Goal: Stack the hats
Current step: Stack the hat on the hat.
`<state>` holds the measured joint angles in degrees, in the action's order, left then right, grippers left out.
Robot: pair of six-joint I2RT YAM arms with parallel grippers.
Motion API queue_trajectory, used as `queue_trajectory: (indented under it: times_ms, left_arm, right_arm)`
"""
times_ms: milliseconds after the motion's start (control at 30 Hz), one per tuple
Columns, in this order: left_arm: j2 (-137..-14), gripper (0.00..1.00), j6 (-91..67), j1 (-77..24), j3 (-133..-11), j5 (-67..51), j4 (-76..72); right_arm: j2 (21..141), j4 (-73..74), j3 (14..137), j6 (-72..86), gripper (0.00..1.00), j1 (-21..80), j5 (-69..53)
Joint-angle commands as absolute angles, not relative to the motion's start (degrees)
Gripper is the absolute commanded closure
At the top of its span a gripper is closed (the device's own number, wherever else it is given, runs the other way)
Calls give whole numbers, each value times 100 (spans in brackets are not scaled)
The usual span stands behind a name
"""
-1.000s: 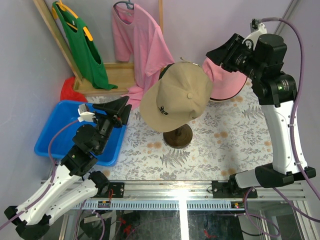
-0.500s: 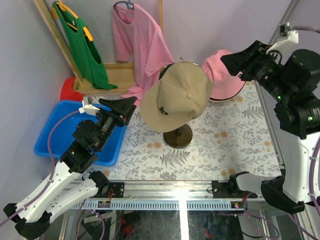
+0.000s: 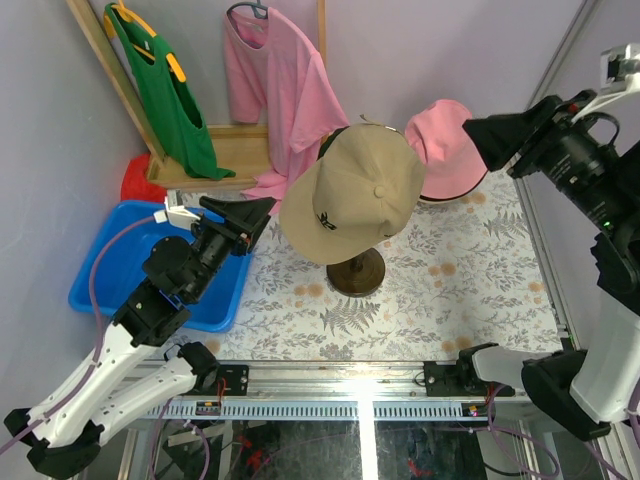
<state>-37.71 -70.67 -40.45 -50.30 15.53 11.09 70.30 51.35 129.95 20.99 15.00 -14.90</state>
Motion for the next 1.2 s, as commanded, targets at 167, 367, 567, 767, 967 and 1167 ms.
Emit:
queue_trajectory:
  times_ms: [167, 367, 567, 767, 967, 1167]
  left_arm:
    - [-3771, 32, -6545, -4017, -5369, 1730, 1480]
    - [-3856, 30, -6287, -4014, -5266, 1343, 1160]
    - [-4025, 29, -6080, -3991, -5284, 1011, 989]
    - [-4149, 30, -5992, -3948, -5299, 797, 900]
    - [-4055, 30, -6098, -3898, -5104, 671, 624]
    - [-4155, 31, -6092, -3847, -5150, 487, 497]
  right_arm:
    - [8400, 5129, 14863, 1940, 43, 1659, -2049]
    - [8443, 5308, 14465, 1571, 43, 3161, -717]
    - [8055, 5239, 13804, 1634, 44, 3295, -429]
    - [7797, 5110, 13258, 1710, 44, 3323, -448]
    - [7743, 5190, 13192, 1808, 44, 3331, -504]
    - [7382, 5203, 12628, 1834, 46, 3340, -625]
